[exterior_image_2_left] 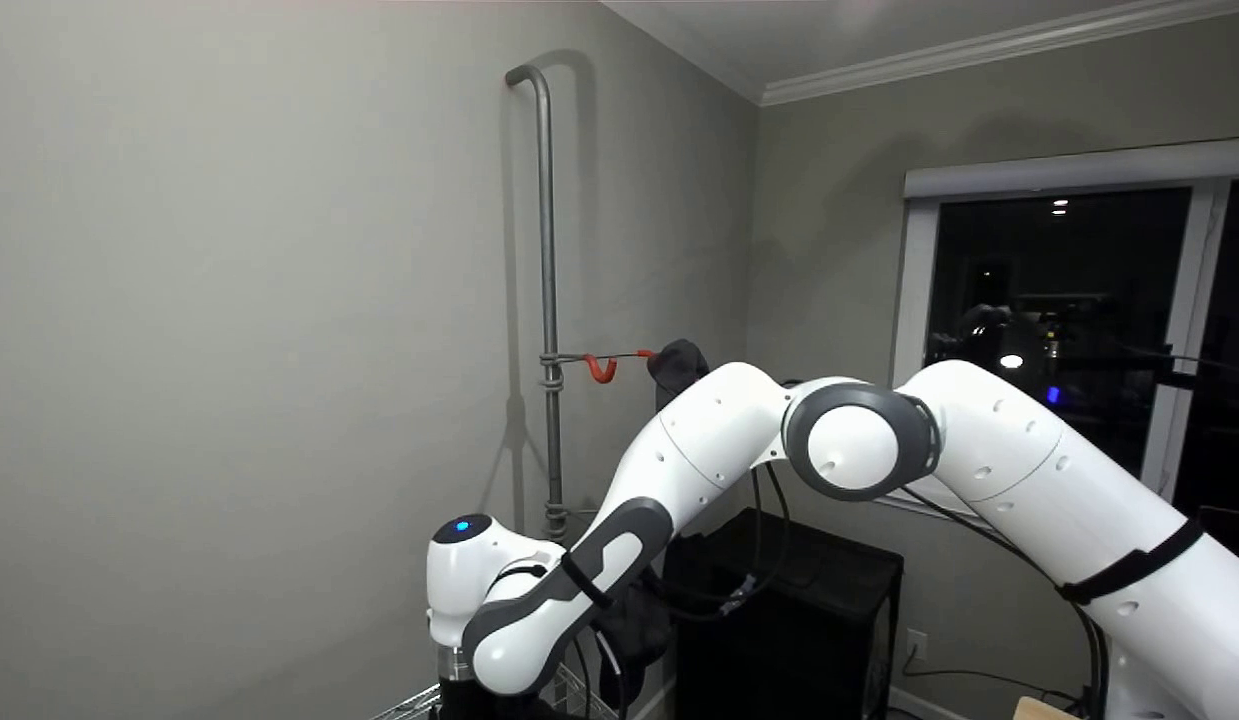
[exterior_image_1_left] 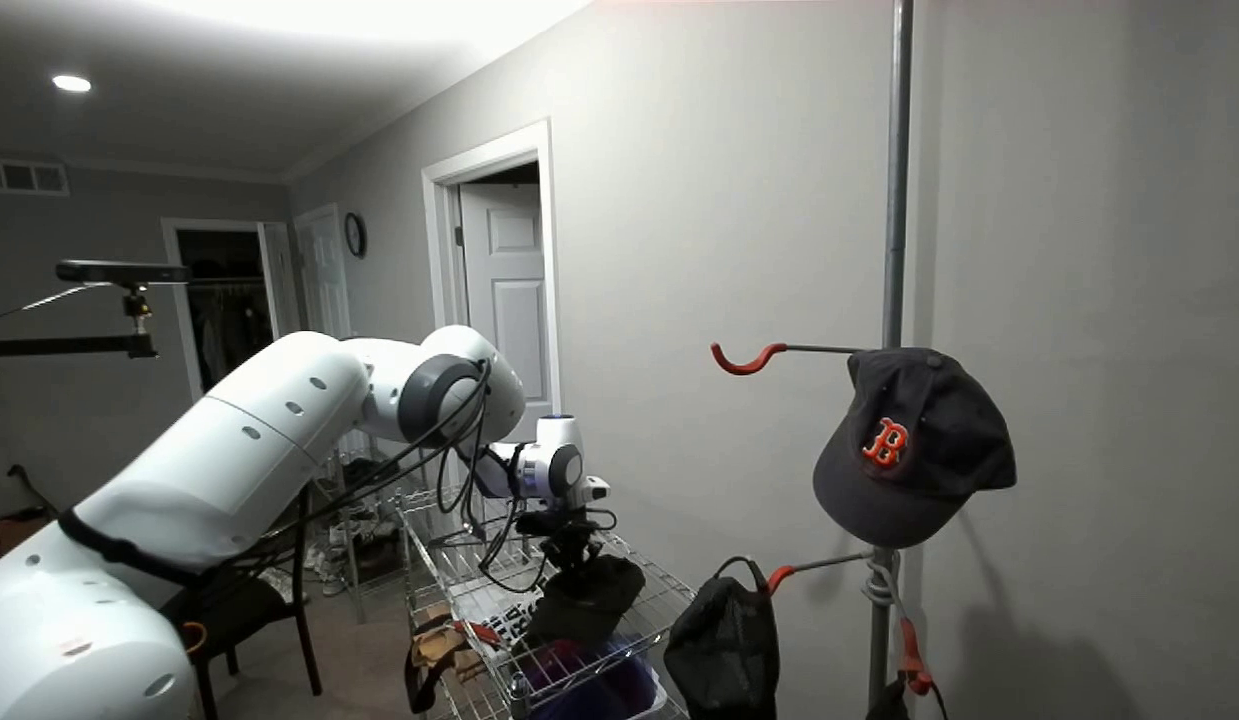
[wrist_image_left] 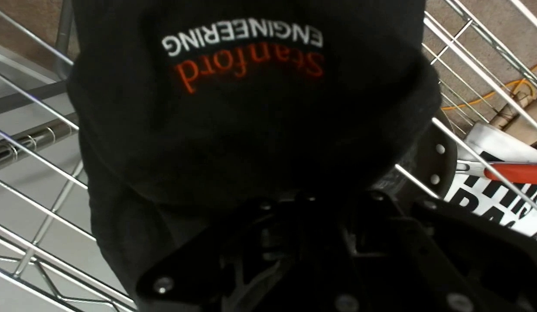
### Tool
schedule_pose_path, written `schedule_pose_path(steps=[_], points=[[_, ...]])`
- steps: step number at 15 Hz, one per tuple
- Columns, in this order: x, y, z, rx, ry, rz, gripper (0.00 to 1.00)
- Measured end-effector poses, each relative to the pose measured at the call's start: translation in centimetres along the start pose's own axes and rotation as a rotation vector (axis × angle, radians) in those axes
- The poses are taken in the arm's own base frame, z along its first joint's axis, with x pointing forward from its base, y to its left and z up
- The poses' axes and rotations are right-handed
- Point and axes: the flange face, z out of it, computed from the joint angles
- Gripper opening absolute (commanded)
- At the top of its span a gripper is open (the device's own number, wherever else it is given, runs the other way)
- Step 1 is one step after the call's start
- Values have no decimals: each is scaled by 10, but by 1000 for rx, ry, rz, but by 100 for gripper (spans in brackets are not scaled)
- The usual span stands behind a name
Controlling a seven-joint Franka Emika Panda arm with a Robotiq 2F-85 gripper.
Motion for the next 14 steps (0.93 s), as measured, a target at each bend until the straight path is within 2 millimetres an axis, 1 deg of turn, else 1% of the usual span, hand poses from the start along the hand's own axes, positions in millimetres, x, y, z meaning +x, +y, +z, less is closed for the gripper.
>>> schedule_pose_path(steps=[2,5,7,8,10,11,14], points=[[1,1,-2,-1,4,1,4],[3,4,-6,-6,11,4,4],[5,10,-15,-24,23,7,4],[7,15,-24,-45,34,7,4],[11,28,-49,-96,61,22,4],[13,34,-67,-129,80,29,4],[14,46,-130,-221,122,43,4]])
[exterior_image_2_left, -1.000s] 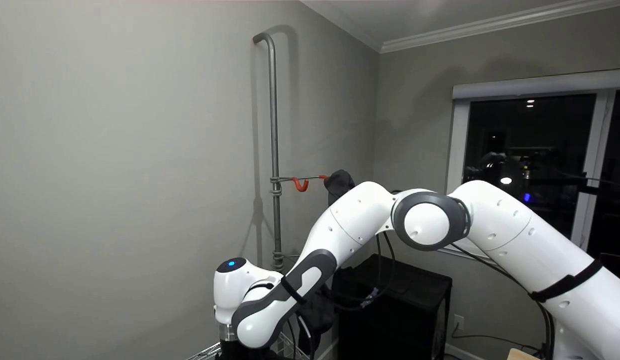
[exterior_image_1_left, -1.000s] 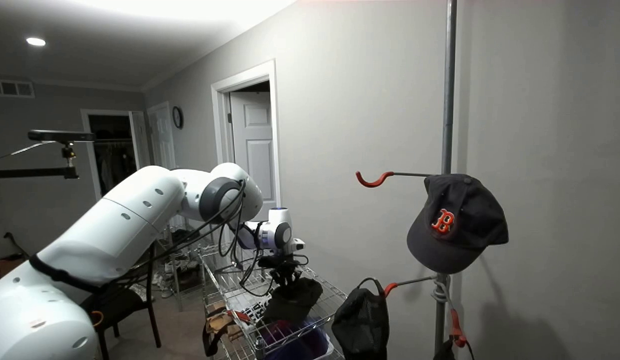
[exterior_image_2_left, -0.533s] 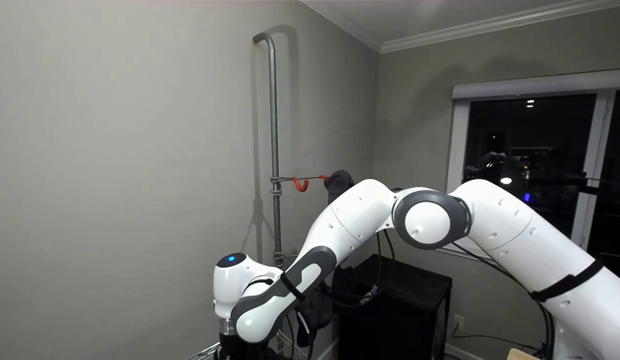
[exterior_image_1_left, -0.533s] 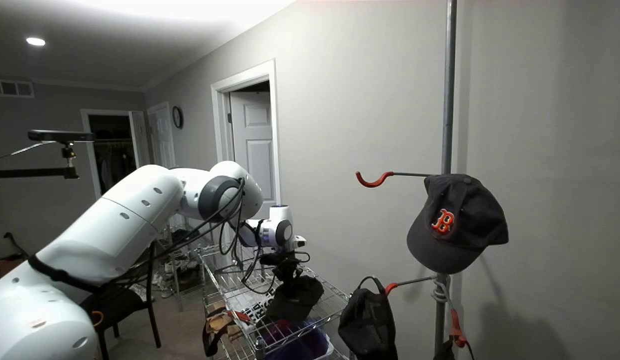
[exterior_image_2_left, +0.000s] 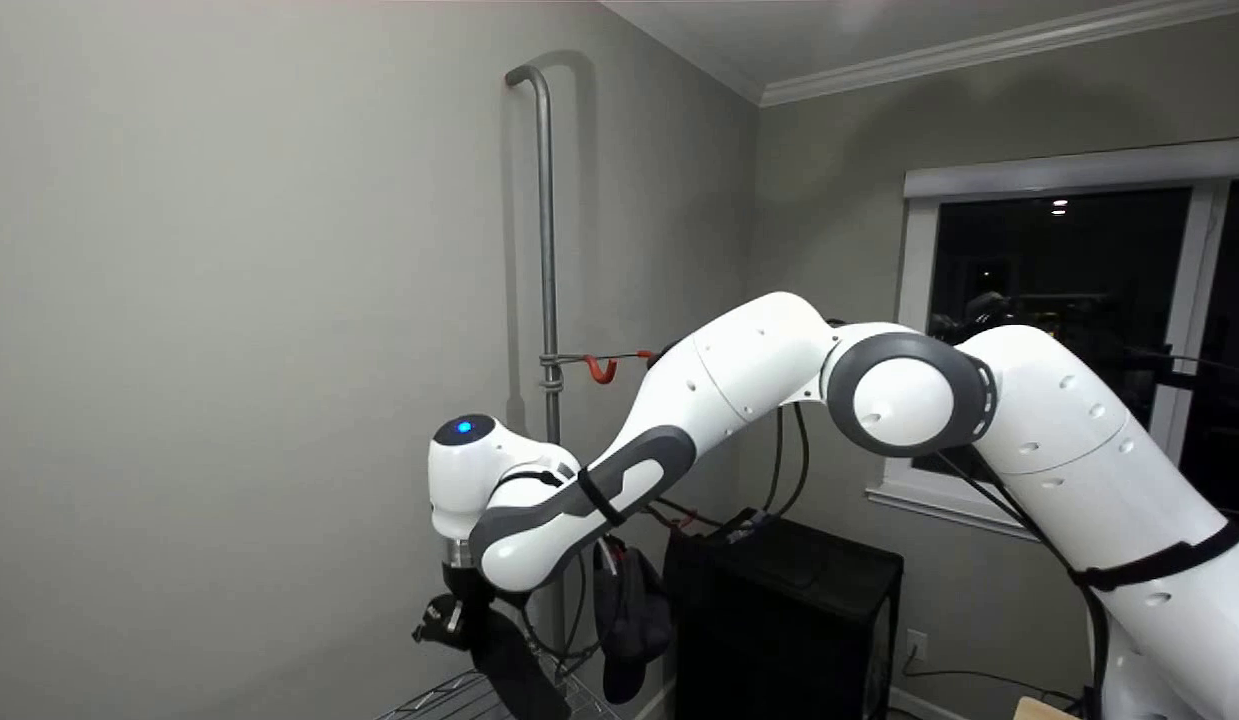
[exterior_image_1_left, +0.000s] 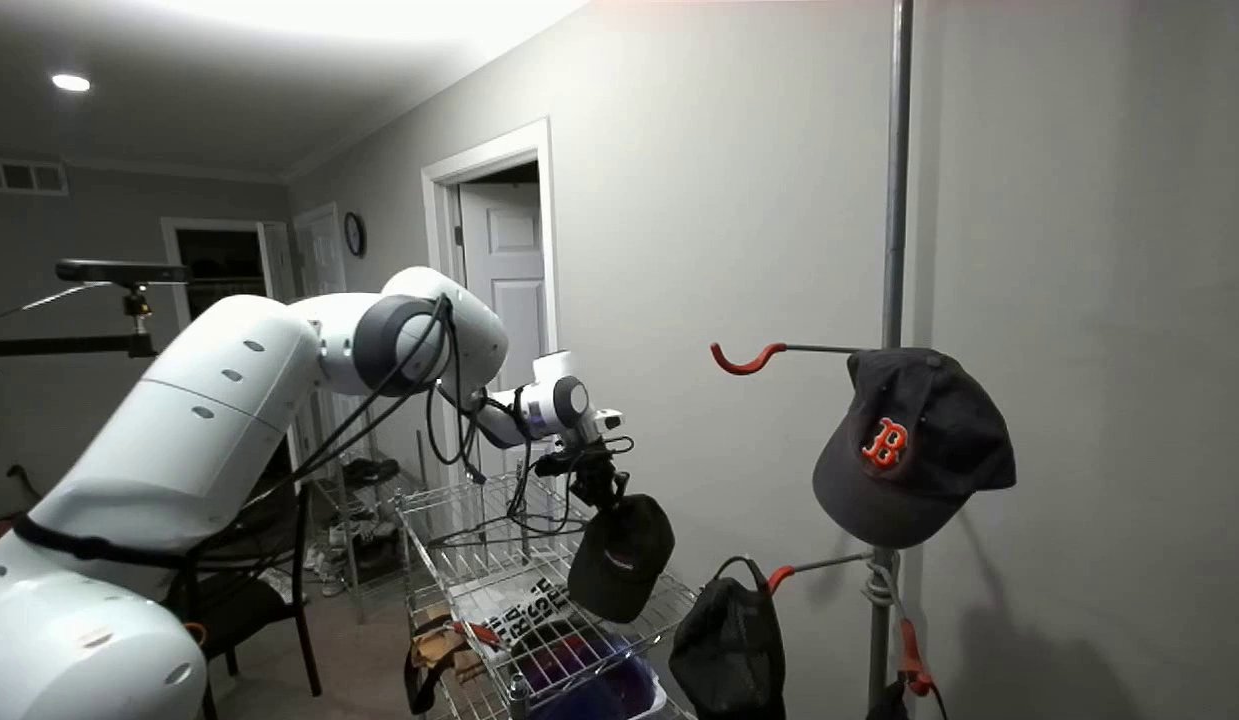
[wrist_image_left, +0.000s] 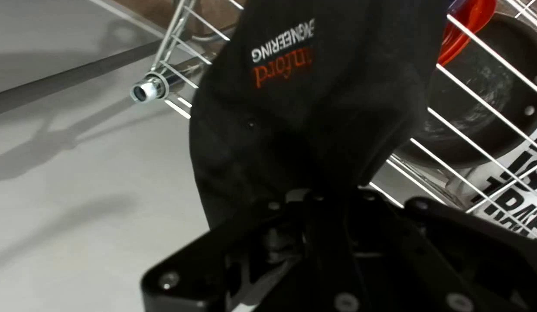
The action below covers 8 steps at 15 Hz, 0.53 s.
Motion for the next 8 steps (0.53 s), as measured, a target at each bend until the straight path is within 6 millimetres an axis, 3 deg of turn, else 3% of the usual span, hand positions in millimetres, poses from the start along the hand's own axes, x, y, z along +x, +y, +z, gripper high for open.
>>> schedule_pose_path(steps=[4,8], points=[[-2,14,-80,-80,15,-6,4],[-10,24,-141,-175,31,13,4]])
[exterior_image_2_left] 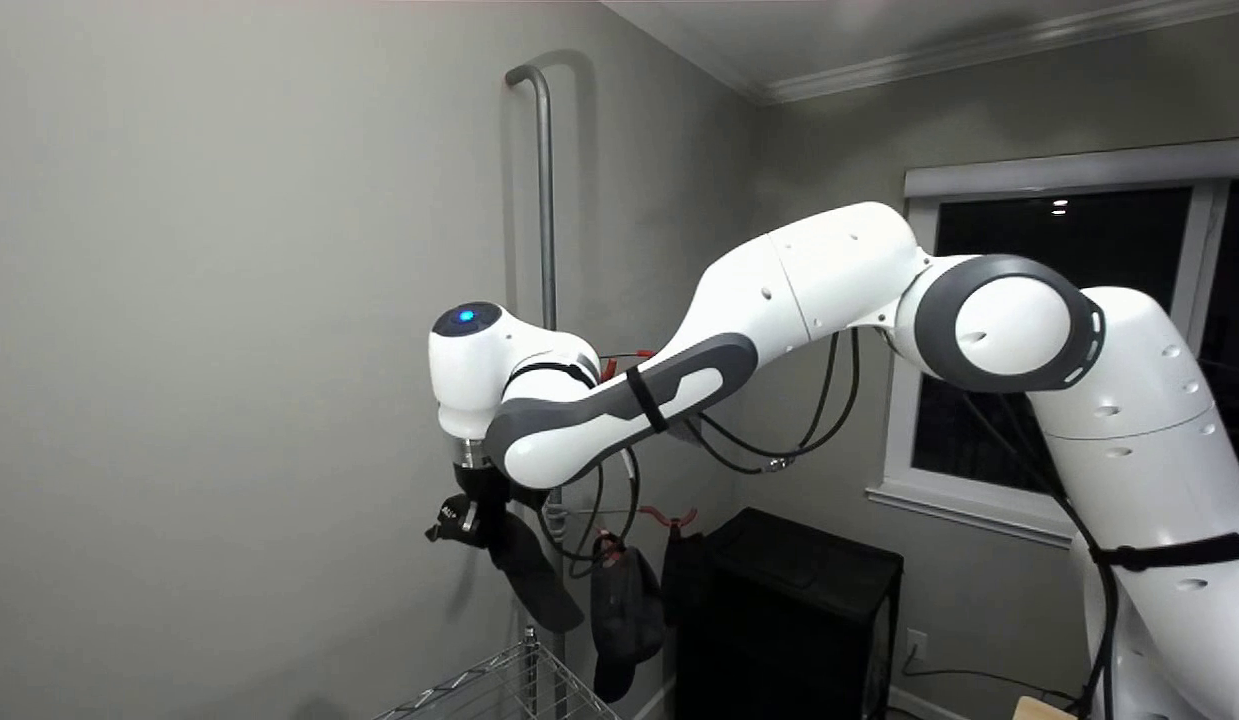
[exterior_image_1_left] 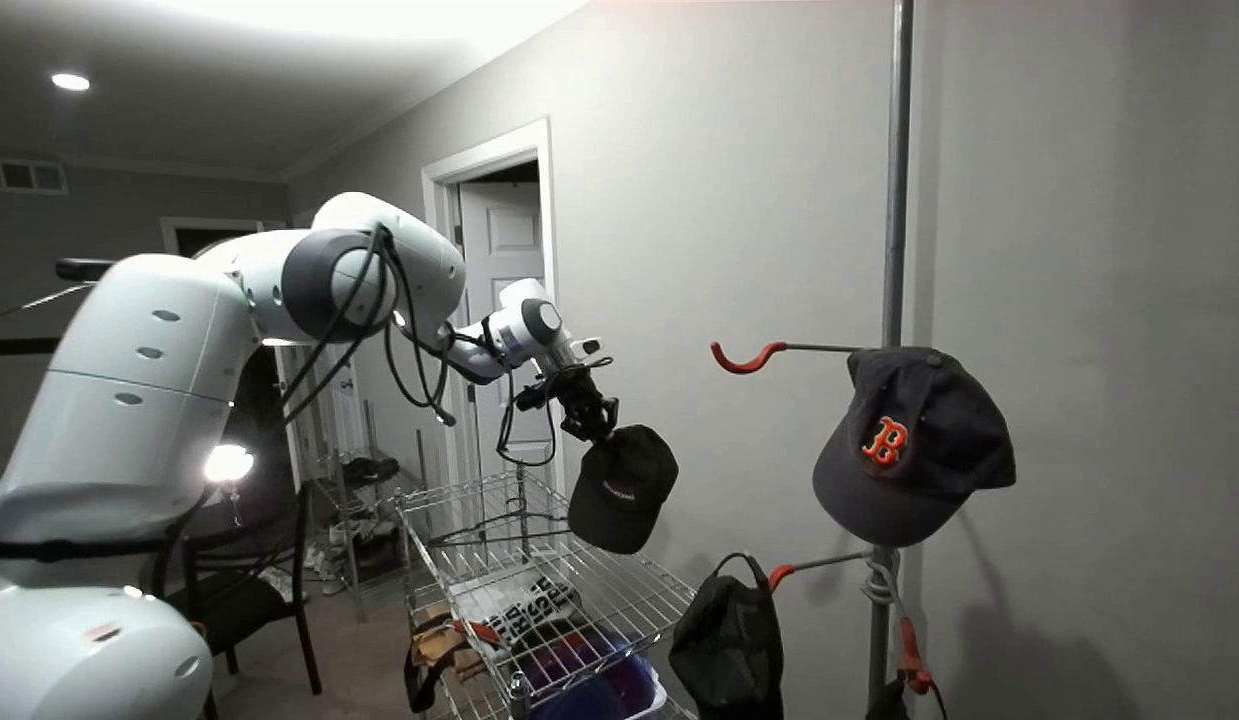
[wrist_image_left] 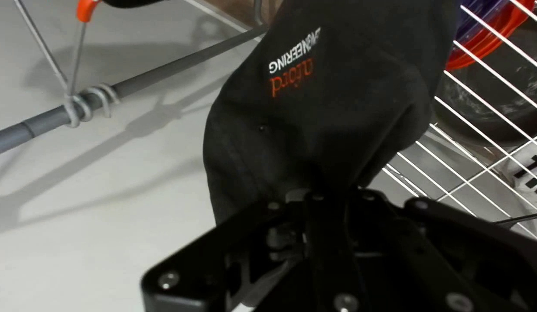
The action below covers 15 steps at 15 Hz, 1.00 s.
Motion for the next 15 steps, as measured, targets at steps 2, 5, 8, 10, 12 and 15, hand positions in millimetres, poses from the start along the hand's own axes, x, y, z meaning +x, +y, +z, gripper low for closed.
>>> schedule_pose_path(steps=[2,5,8,10,12,15], points=[[-3,8,-24,-49,20,20,4],[-9,20,-59,-134,64,62,4],[-18,34,-97,-240,99,115,4],[-26,44,-121,-309,113,155,4],[-36,53,-143,-362,120,197,4],[-52,63,-169,-428,131,255,4]])
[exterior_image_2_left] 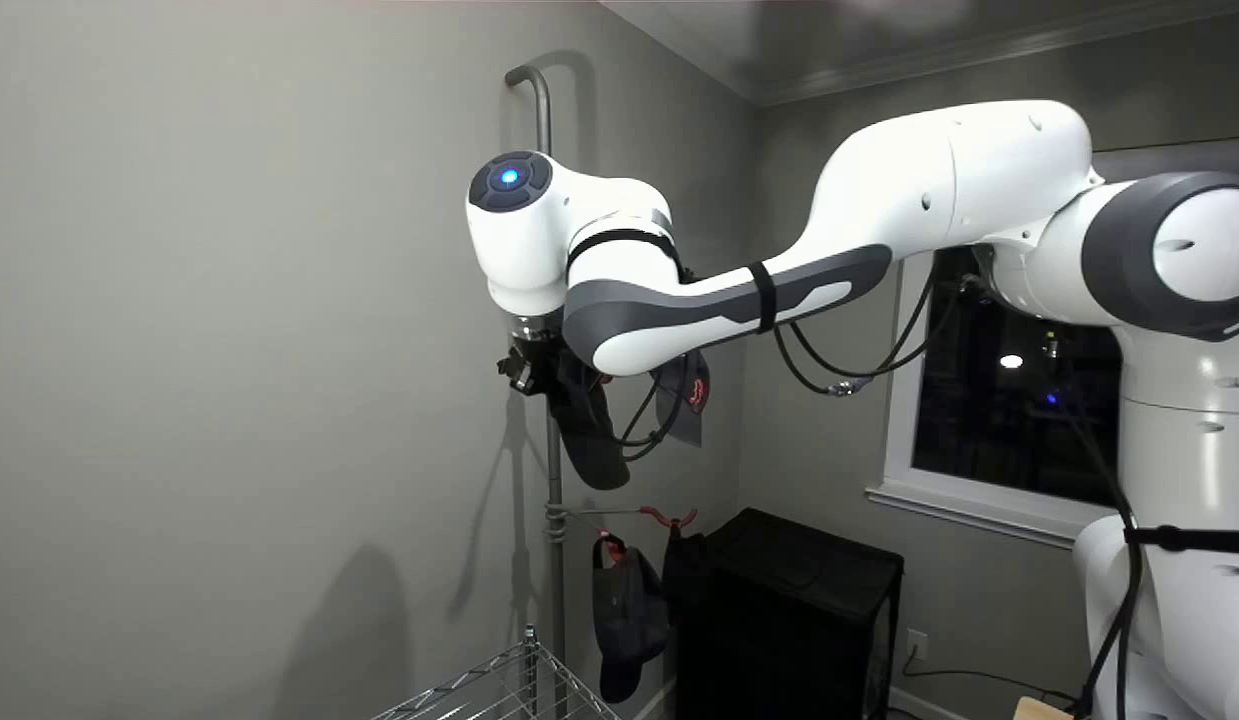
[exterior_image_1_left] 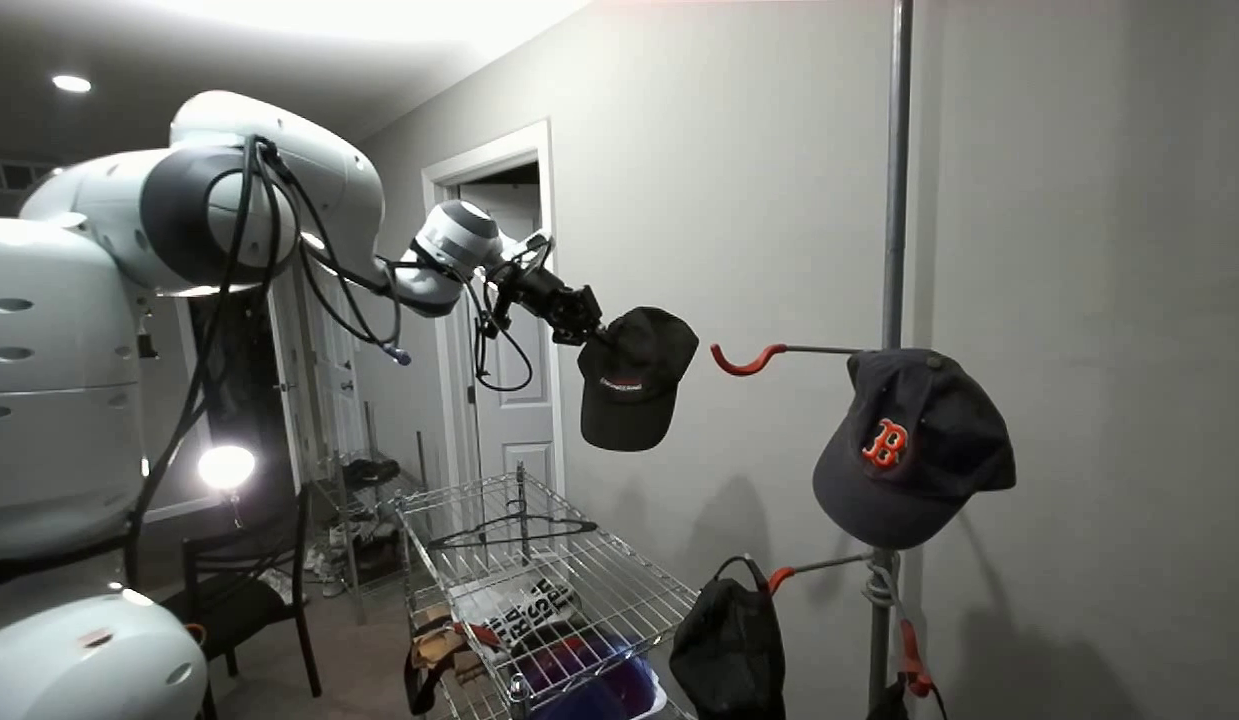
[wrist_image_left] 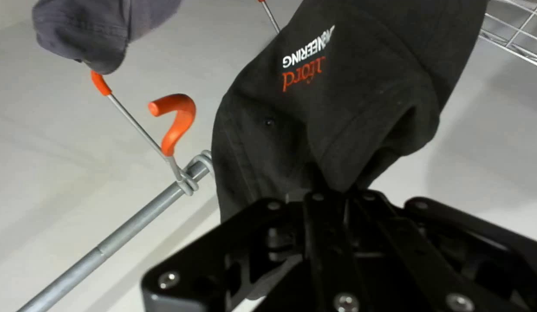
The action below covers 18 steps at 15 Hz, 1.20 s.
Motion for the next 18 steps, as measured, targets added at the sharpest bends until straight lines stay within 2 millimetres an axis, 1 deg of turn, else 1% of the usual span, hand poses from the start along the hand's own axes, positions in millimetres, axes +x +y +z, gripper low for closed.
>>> schedule_pose_path(steps=[5,10,14,18], points=[[-15,34,-19,-89,-3,87,4],[-31,59,-27,-176,-4,161,4],[-40,75,-22,-267,7,226,4],[-45,85,-2,-326,5,261,4]])
